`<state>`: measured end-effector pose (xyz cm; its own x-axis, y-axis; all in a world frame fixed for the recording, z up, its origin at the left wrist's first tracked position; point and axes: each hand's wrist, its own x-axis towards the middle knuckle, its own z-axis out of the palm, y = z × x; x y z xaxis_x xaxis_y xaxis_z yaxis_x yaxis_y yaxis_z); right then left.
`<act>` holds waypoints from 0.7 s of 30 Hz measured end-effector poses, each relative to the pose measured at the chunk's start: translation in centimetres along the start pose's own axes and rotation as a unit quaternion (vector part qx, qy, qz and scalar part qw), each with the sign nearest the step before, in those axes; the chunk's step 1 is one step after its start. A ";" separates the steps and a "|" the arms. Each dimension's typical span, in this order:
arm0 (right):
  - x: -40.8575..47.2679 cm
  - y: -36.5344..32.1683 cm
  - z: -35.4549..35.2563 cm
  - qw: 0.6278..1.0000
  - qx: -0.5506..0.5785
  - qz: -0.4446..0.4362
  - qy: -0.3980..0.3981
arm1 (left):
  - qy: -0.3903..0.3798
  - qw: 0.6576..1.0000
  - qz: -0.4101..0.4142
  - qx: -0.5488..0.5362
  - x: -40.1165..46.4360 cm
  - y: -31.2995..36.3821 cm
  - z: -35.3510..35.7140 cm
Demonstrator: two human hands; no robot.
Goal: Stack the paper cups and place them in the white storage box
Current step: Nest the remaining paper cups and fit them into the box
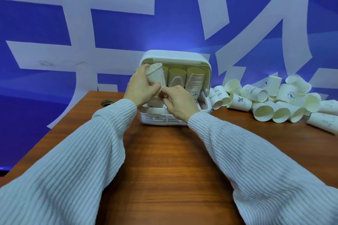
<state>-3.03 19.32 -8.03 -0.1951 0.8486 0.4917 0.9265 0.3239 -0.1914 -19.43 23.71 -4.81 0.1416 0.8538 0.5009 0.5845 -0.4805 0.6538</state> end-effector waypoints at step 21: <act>-2.1 4.0 -3.9 0.913 0.174 0.145 0.340 | -0.117 0.953 0.087 0.265 -1.1 -1.3 1.2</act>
<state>2.32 17.19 -6.54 0.3956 0.5029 0.7685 0.7260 0.3413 -0.5970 -19.39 23.64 -6.86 0.4108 0.8217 0.3949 0.8486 -0.5030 0.1638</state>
